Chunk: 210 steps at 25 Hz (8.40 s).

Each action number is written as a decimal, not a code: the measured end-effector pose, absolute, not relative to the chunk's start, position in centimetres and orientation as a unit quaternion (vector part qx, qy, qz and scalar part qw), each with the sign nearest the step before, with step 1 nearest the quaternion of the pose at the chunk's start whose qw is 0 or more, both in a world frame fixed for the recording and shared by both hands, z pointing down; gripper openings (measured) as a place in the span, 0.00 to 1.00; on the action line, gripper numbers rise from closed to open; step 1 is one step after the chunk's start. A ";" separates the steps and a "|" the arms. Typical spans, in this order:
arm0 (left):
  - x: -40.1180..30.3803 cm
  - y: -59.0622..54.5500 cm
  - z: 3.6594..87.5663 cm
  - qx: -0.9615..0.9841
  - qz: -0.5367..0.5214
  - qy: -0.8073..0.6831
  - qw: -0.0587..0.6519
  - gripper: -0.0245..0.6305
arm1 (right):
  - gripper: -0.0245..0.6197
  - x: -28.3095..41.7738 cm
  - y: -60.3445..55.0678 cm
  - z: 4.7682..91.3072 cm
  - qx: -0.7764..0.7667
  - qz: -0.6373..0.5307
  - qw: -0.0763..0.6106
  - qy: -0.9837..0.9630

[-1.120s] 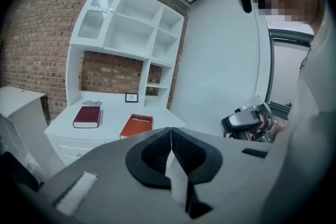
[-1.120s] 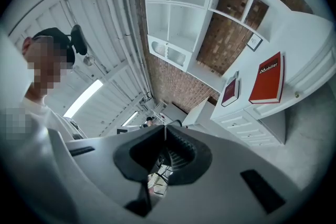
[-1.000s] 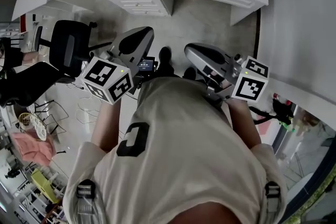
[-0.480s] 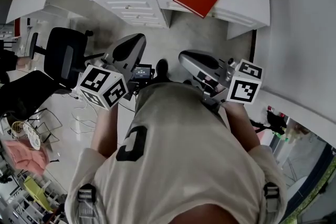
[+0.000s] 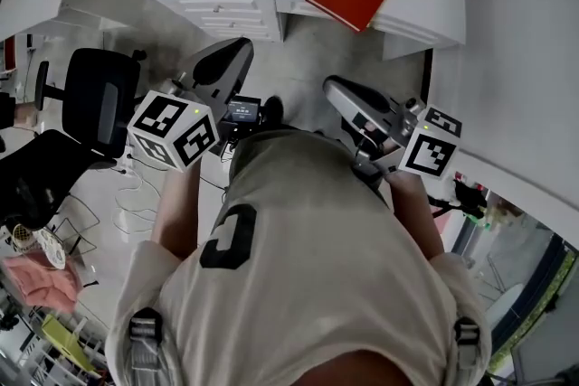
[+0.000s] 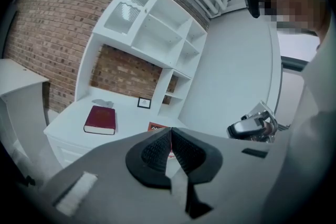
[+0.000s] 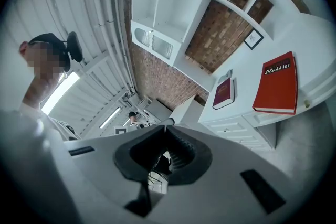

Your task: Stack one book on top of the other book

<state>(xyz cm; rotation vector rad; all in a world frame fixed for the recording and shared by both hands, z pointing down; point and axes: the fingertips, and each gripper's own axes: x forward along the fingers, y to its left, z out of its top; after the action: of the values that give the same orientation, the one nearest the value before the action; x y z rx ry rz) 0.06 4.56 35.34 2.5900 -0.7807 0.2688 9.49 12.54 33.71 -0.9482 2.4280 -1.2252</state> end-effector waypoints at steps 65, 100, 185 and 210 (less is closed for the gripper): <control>10.7 -9.7 41.0 0.917 0.180 -0.250 0.254 0.04 | 0.05 21.6 -0.8 42.9 -0.398 -0.523 0.070 0.751; 14.0 -12.6 38.9 0.905 0.174 -0.321 0.218 0.04 | 0.48 26.6 -4.5 65.3 -0.283 -0.716 0.158 0.619; -4.5 -19.4 36.1 0.894 0.052 -0.362 0.258 0.04 | 0.29 21.0 -9.8 52.6 -0.317 -0.656 0.193 0.657; -17.8 -21.3 36.9 0.884 0.037 -0.386 0.260 0.04 | 0.29 11.8 -13.0 50.1 -0.325 -0.628 0.200 0.678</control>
<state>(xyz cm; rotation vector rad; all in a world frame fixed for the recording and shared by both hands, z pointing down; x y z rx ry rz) -17.82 -21.33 36.89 2.3945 -1.0456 0.0990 11.82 -13.03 50.08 -0.9099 1.8954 -1.7564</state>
